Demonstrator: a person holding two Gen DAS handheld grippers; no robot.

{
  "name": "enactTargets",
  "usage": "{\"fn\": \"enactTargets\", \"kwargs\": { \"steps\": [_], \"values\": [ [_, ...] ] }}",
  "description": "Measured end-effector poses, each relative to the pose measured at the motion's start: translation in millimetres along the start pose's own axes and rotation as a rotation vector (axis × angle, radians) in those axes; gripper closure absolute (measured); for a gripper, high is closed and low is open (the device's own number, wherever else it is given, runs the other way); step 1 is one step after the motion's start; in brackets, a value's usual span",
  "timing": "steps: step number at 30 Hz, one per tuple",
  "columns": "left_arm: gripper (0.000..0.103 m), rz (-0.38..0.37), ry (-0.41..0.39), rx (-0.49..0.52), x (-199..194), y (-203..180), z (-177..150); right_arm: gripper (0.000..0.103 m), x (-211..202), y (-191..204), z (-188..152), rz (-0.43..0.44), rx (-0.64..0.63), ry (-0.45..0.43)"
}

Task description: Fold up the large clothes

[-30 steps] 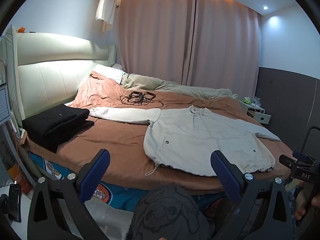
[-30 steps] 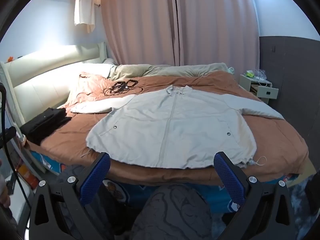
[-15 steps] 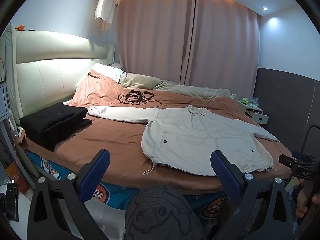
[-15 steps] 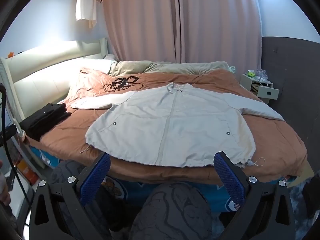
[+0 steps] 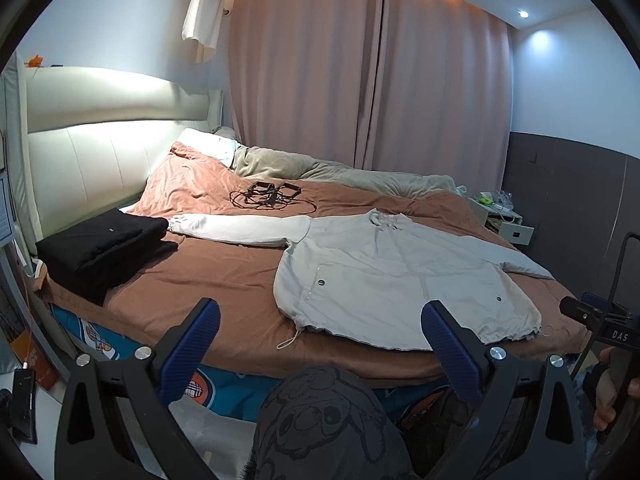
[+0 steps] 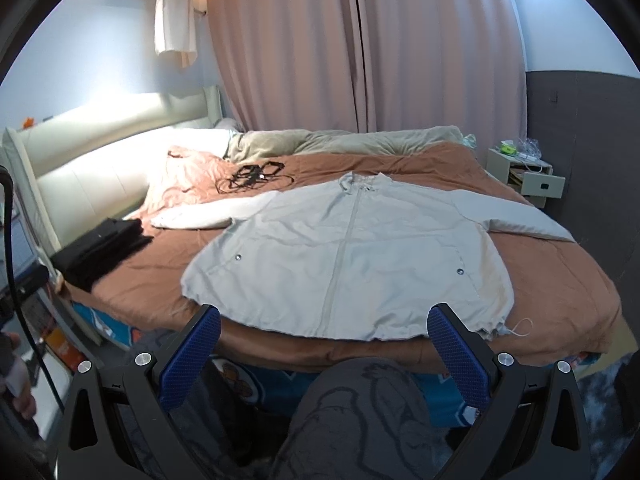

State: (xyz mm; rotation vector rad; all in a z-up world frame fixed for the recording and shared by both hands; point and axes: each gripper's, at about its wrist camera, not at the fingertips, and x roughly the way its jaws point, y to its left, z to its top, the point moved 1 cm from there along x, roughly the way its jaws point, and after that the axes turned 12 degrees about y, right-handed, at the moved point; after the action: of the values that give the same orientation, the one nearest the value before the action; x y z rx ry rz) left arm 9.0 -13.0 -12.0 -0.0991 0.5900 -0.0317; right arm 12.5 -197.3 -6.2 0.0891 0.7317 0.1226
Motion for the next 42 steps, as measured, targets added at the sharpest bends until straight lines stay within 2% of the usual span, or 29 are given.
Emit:
{"fn": "enactTargets", "kwargs": {
  "steps": [11,24,42],
  "values": [
    [0.0,0.012,0.016,0.048,-3.7,-8.1,0.8,0.0,3.9,-10.0,-4.6,-0.008,0.03,0.014],
    [0.0,-0.003,0.003,0.007,-4.8,-0.8,0.4,0.0,1.0,2.2,-5.5,-0.036,-0.019,0.0],
    [0.0,0.002,0.026,-0.004,9.6,2.9,2.3,0.0,22.9,7.4,0.0,-0.027,-0.027,0.05]
  ]
}}
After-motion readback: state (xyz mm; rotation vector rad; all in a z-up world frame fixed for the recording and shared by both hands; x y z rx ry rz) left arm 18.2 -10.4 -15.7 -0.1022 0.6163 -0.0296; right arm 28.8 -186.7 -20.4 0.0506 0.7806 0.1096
